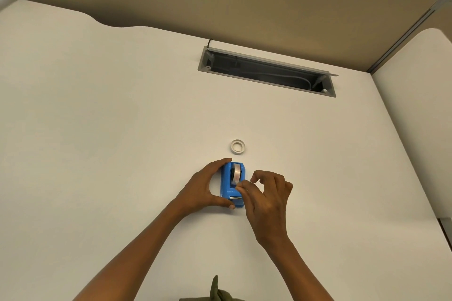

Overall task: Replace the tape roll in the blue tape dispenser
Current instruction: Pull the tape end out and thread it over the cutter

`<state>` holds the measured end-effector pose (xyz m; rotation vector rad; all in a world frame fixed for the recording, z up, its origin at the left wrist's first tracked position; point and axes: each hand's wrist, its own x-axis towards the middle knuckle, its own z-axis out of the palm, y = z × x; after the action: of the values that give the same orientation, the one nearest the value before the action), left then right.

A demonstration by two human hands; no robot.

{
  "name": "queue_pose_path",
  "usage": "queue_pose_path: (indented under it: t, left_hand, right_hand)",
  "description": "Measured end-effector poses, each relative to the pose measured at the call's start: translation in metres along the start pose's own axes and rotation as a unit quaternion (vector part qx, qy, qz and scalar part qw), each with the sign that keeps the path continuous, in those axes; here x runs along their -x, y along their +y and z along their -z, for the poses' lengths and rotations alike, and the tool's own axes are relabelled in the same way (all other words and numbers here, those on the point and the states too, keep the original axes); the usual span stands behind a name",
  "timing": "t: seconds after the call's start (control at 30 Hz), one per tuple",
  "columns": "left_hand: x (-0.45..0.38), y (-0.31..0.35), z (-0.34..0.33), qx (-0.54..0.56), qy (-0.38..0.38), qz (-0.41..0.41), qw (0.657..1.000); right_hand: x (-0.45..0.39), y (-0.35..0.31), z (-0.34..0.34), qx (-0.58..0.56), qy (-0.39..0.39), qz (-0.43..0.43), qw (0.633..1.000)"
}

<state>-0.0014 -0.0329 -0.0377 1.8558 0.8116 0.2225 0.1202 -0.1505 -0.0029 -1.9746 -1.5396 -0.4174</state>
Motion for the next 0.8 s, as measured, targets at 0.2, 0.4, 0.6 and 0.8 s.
queue_pose_path:
  t: [0.2, 0.4, 0.6, 0.8]
  left_hand:
    - [0.0, 0.001, 0.0, -0.001, 0.003, -0.003, 1.0]
    - [0.001, 0.001, 0.0, 0.002, 0.006, -0.008, 1.0]
    - [0.001, 0.001, 0.0, 0.009, 0.006, -0.011, 1.0]
    - [0.002, 0.002, 0.001, 0.007, 0.003, -0.009, 1.0]
  right_hand:
    - [0.006, 0.0, 0.0, 0.01, 0.001, -0.006, 1.0]
    - [0.011, -0.007, 0.009, 0.005, 0.004, -0.011, 1.0]
    - [0.015, -0.009, 0.013, 0.017, 0.001, -0.005, 1.0]
    - [0.025, -0.006, 0.01, 0.044, -0.007, 0.017, 0.999]
